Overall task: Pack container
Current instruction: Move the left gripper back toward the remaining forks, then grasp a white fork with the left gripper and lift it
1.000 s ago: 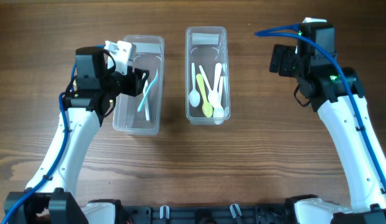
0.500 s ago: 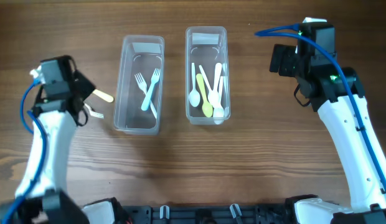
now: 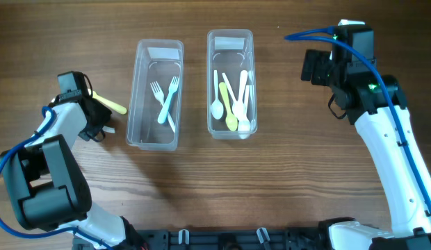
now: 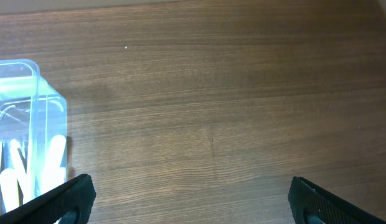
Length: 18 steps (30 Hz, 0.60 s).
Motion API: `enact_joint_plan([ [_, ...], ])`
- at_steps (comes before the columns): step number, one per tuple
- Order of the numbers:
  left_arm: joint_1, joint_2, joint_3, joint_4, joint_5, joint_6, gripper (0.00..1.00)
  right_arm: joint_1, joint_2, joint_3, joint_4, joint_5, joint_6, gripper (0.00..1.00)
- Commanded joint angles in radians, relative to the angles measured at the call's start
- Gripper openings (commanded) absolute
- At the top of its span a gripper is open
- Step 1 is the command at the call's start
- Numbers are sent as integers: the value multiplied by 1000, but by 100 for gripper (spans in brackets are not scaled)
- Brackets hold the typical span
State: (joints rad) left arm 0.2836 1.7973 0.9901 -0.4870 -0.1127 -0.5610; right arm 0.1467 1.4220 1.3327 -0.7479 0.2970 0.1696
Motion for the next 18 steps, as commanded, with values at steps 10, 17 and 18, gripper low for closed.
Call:
enact_joint_plan([
  [10, 9, -155, 66, -112, 12, -4, 4, -2, 1, 16, 2, 24, -13, 100],
  [17, 8, -432, 70, -98, 269, 199, 4, -2, 1, 16, 2, 24, -13, 100],
  [18, 6, -466, 70, -76, 363, 276, 4, -2, 1, 16, 2, 24, -13, 100],
])
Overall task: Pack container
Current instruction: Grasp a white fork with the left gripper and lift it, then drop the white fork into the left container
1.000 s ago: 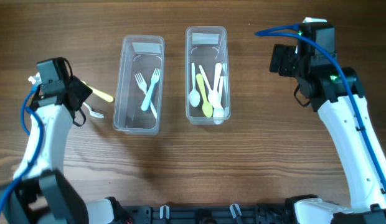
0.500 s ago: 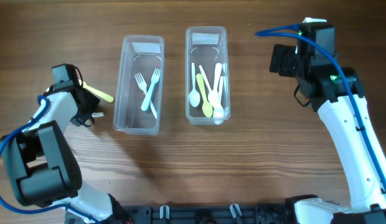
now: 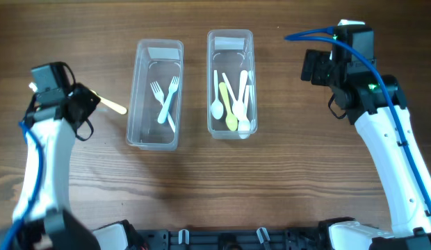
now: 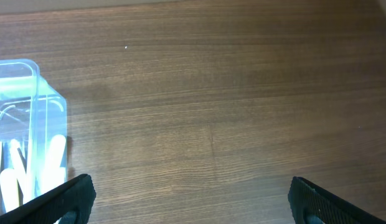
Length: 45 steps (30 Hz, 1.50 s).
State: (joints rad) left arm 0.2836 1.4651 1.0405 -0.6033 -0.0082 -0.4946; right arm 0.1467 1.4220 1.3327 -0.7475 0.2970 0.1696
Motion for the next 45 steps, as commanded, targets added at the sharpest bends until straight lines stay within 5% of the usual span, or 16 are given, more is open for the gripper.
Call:
enact_joint_plan([
  [1, -1, -156, 20, 64, 353, 299, 4, -2, 1, 16, 2, 24, -13, 100],
  [4, -37, -173, 20, 86, 536, 530, 4, -2, 1, 16, 2, 24, -13, 100],
  [7, -100, -159, 19, 71, 557, 642, 4, -2, 1, 16, 2, 24, -13, 100],
  [14, -225, -60, 19, 80, 551, 649, 4, -2, 1, 16, 2, 24, -13, 100],
  [16, -230, -42, 19, 84, 550, 648, 11, -2, 1, 16, 2, 24, -13, 100],
  [19, -229, -37, 19, 87, 550, 648, 58, -2, 1, 16, 2, 24, -13, 100],
  [24, -227, -43, 20, 125, 545, 643, 62, -2, 1, 16, 2, 24, -13, 100],
  [30, -182, -101, 20, 222, 206, 256, 58, -2, 1, 16, 2, 24, -13, 100],
  [32, -165, -103, 20, 160, -27, 55, 79, -2, 1, 16, 2, 24, -13, 100],
  [35, -158, -86, 20, 115, -148, -16, 71, -2, 1, 16, 2, 24, -13, 100],
  [45, -137, 150, 20, 177, -214, -164, 74, -2, 1, 16, 2, 24, -13, 100],
])
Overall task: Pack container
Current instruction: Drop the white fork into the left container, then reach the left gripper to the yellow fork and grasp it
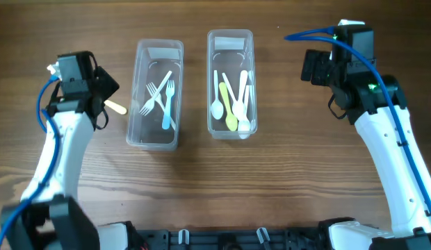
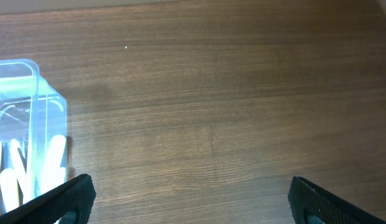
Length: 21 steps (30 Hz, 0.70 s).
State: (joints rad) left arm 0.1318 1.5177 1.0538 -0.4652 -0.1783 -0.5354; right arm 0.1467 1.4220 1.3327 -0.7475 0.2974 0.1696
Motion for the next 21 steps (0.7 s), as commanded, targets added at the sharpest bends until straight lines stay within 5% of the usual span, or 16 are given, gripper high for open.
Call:
enact_joint_plan([
  [1, 14, 127, 6, 57, -43, -135, 74, -2, 1, 16, 2, 23, -13, 100],
  [9, 14, 300, 6, 92, -40, -193, 60, -2, 1, 16, 2, 23, -13, 100],
  [21, 21, 364, 6, 143, -53, -233, 61, -2, 1, 16, 2, 23, -13, 100],
])
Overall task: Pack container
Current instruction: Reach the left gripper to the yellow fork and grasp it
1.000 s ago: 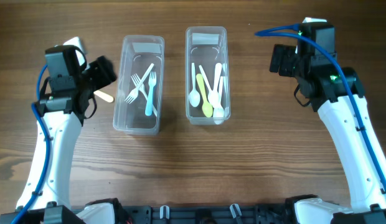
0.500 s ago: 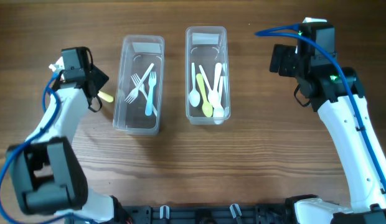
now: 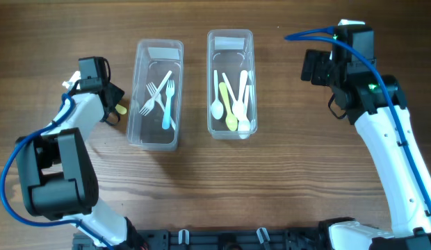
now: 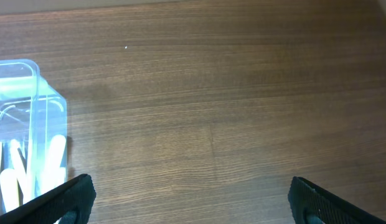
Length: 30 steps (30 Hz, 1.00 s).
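Two clear plastic containers stand side by side. The left container (image 3: 140, 69) holds three forks (image 3: 160, 101), white and pale blue. The right container (image 3: 212, 62) holds several spoons (image 3: 233, 104), white and yellow; its corner (image 4: 31, 118) shows at the left of the right wrist view. A yellow utensil (image 3: 121, 109) lies on the table just left of the left container, mostly hidden under my left gripper (image 3: 110, 98), whose jaws are not visible. My right gripper (image 4: 193, 202) hangs open over bare wood, right of the spoon container, holding nothing.
The wooden table (image 3: 285, 180) carries nothing else. My right arm (image 3: 389, 146) runs along the right side, and the left arm (image 3: 55, 167) curves up the left side. A black rail (image 3: 222, 239) lines the front edge.
My left gripper has moved from up and left of the yellow utensil to right over it, close to the left container's wall. Right arm and containers are unchanged.
The left container first held two forks, with my left gripper beside the yellow utensil on the table. At 2.2 s ago the gripper stood further left. By 0.7 s ago the container held three forks. Now the gripper covers the yellow utensil. My right gripper stayed open throughout.
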Motion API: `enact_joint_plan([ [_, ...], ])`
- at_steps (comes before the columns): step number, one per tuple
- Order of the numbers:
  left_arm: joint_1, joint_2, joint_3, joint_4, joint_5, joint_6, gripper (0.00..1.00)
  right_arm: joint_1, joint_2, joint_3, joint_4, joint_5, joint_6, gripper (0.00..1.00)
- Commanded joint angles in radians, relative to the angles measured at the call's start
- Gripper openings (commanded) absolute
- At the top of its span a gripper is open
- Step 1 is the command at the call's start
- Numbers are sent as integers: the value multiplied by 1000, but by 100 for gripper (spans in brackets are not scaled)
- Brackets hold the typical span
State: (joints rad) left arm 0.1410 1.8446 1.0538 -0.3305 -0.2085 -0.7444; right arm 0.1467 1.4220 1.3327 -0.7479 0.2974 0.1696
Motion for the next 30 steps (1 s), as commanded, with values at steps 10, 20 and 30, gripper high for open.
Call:
enact_joint_plan([
  [10, 52, 100, 6, -19, -25, -23, 48, -2, 1, 16, 2, 23, -13, 100],
  [20, 71, 100, 6, -155, -90, -19, 56, -2, 1, 16, 2, 23, -13, 100],
  [30, 172, 100, 6, -217, -92, -19, 52, -2, 1, 16, 2, 23, -13, 100],
])
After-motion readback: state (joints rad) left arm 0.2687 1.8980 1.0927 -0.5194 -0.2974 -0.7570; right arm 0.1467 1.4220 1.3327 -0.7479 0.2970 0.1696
